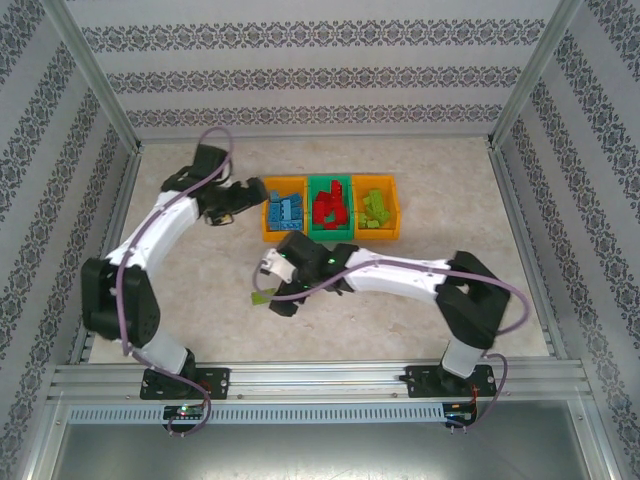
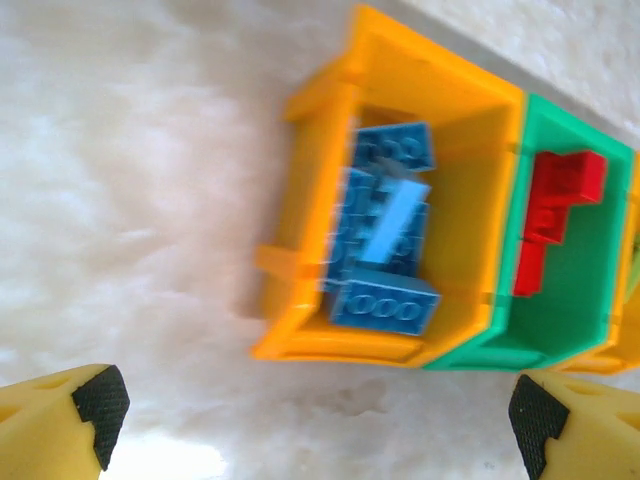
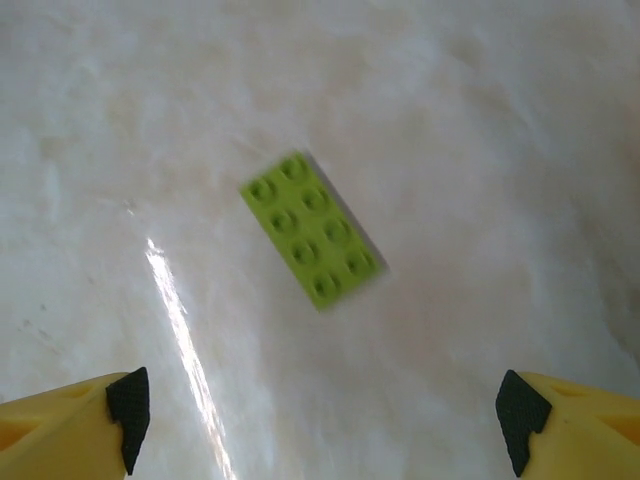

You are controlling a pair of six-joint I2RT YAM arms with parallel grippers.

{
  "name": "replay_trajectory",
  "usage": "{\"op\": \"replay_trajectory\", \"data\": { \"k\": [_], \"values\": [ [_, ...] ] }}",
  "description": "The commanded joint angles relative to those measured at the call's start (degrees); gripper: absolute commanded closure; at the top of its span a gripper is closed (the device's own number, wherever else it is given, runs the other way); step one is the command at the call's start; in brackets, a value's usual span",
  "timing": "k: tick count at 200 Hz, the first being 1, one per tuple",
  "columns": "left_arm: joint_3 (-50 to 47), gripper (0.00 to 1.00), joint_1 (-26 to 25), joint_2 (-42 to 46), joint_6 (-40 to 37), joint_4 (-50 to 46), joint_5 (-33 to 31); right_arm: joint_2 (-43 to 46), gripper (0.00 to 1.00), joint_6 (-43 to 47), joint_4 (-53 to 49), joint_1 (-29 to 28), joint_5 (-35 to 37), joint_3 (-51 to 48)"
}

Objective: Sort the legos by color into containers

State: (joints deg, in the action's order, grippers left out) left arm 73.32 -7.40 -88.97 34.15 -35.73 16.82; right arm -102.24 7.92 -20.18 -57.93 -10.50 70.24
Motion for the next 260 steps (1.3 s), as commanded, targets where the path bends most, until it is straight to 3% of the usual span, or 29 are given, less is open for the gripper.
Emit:
{"op": "replay_trajectory", "data": {
  "k": [1,49,118,198,222,260],
  "values": [
    [-7.29,0.01,6.75,5.68,-1.74,2.18,2.61,-7.13,0.08,8.97,-5.43,-0.33,-6.03,6.93],
    [-17.15,0.01,15.91,13.20,-2.67,2.09,5.17,-15.31,0.09,14.09,-7.24,-0.52,-6.57,13.17],
    [-22.45,0.01,18.29,15.05,-1.05,3.70,6.61,-21.87,0.11,18.78,-12.38,0.71,-6.96,20.42],
    [-23.18,0.01,18.91,14.64,-1.18,4.16,7.06,-28.82,0.32,21.49,-18.32,1.36,-6.13,24.60],
    [-22.85,0.01,19.08,14.00,-1.28,4.00,7.37,-28.21,0.42,20.99,-17.87,1.86,-6.52,22.53],
    [-23.63,0.01,19.18,14.34,-1.44,4.35,7.35,-26.99,0.48,20.69,-18.40,2.47,-6.35,18.76]
  ]
}}
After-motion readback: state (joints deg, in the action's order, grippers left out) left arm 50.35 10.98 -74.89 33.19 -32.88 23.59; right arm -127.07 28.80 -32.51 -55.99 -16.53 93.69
